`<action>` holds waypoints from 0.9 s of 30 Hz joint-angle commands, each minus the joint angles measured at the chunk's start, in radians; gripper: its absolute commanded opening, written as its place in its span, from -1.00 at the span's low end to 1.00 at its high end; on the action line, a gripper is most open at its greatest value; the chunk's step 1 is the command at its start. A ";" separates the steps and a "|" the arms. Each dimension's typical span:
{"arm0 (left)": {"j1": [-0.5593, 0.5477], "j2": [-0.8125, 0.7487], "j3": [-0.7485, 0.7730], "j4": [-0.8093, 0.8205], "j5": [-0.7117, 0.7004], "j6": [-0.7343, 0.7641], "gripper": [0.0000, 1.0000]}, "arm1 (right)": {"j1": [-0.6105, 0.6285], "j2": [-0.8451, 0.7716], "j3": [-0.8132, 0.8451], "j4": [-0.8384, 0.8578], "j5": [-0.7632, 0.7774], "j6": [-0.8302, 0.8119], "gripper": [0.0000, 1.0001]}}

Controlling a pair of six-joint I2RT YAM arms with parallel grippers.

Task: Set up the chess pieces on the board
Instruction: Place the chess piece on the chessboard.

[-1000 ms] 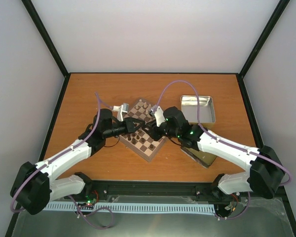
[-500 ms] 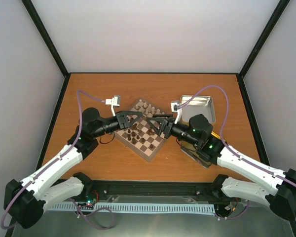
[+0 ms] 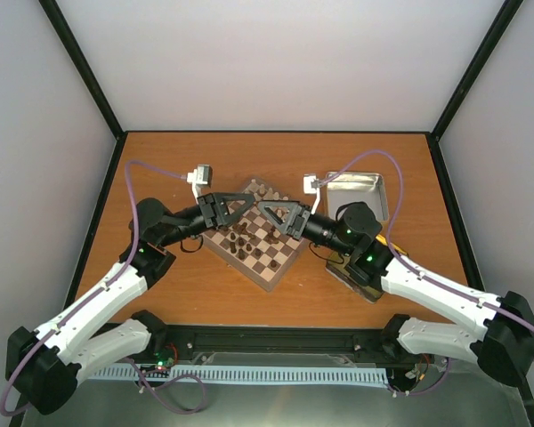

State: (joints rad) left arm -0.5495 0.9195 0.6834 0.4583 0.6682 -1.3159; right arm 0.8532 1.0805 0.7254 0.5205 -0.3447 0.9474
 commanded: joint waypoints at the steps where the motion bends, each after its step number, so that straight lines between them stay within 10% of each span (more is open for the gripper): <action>1: 0.006 0.003 0.008 0.109 0.024 -0.065 -0.85 | 0.002 0.013 0.035 0.064 -0.020 0.029 -0.11; 21: 0.006 0.032 0.024 0.058 -0.031 0.032 -0.76 | 0.003 0.044 0.125 -0.027 -0.063 -0.025 -0.79; 27: 0.006 0.003 0.025 -0.119 -0.134 0.168 0.05 | 0.001 0.002 0.164 -0.258 0.030 -0.120 -0.86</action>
State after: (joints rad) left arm -0.5495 0.9394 0.6800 0.5072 0.6235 -1.2827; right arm 0.8505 1.1244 0.8291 0.4259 -0.3603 0.9146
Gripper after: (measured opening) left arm 0.369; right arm 0.124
